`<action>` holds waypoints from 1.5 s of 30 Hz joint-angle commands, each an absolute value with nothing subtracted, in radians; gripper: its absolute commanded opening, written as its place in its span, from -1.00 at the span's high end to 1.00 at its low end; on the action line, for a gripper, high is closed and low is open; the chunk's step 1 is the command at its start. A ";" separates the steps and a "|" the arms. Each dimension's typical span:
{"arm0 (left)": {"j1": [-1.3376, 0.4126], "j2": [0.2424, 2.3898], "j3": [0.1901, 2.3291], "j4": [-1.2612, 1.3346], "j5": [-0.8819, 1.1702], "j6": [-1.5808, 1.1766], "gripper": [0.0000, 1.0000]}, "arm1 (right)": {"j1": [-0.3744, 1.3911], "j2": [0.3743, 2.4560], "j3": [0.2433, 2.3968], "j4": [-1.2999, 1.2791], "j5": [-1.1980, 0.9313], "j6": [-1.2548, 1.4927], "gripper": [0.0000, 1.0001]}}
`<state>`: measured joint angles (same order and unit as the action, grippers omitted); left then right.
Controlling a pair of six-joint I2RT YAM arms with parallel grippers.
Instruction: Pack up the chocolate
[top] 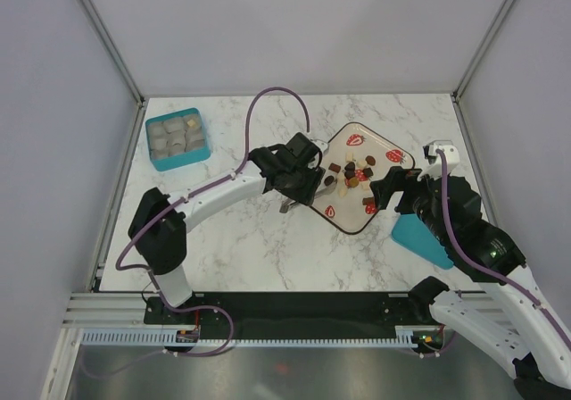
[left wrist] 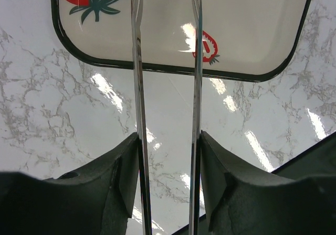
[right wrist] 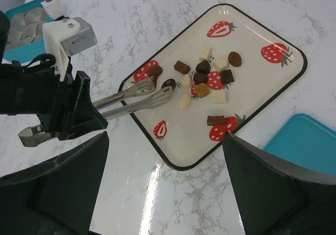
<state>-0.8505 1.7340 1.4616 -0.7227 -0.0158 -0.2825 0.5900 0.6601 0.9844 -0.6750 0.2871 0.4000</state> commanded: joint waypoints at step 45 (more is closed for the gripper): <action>-0.422 1.663 1.730 -0.911 -0.103 -0.334 0.21 | 0.592 0.621 0.957 -0.640 0.255 0.411 -0.96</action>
